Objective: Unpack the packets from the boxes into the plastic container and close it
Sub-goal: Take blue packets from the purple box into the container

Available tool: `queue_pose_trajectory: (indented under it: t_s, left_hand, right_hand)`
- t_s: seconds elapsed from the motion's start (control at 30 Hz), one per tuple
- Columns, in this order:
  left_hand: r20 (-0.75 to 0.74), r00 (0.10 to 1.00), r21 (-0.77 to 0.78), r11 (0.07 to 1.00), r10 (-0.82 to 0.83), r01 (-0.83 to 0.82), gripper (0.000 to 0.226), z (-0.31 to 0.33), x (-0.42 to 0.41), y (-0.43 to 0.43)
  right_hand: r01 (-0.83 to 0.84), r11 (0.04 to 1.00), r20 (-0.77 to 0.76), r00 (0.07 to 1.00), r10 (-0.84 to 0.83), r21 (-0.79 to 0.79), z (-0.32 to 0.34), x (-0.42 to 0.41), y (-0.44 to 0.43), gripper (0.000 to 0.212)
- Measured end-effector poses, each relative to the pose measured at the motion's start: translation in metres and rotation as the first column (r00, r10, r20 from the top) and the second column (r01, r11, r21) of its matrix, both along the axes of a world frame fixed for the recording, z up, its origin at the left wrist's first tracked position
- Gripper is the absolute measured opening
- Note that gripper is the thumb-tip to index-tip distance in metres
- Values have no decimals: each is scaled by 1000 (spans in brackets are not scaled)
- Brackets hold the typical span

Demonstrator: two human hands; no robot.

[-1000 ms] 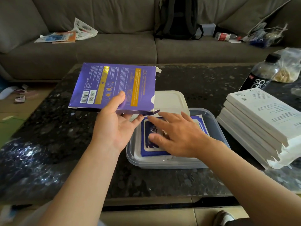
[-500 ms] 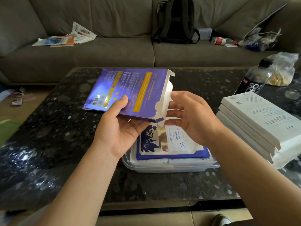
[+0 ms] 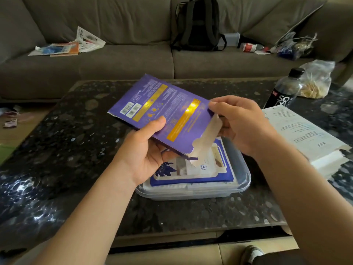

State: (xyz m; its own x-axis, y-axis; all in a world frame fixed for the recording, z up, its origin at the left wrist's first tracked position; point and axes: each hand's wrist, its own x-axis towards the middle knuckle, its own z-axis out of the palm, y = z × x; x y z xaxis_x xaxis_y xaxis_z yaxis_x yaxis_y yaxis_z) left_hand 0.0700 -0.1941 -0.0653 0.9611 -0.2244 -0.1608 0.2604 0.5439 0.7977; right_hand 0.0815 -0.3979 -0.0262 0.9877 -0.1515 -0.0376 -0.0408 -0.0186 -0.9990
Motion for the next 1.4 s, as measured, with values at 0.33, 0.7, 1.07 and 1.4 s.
queue_pose_trajectory:
  t_s: [0.33, 0.7, 1.07, 1.4]
  left_hand:
    - [19, 991, -158, 978, -131, 133, 29, 31, -9, -89]
    - [61, 993, 342, 936, -105, 78, 8, 25, -11, -227]
    - [170, 985, 646, 758, -34, -86, 21, 4, -10, -260]
    - [115, 993, 671, 739, -34, -52, 21, -2, -14, -260]
  right_hand:
    - [236, 966, 113, 962, -248, 104, 25, -40, -92, 14]
    - [649, 685, 193, 757, -624, -332, 2, -66, -208, 23]
    - [546, 596, 52, 761, -646, -589, -10, -64, -228, 27]
    - [418, 613, -107, 763, -637, -670, -14, -59, -228, 17]
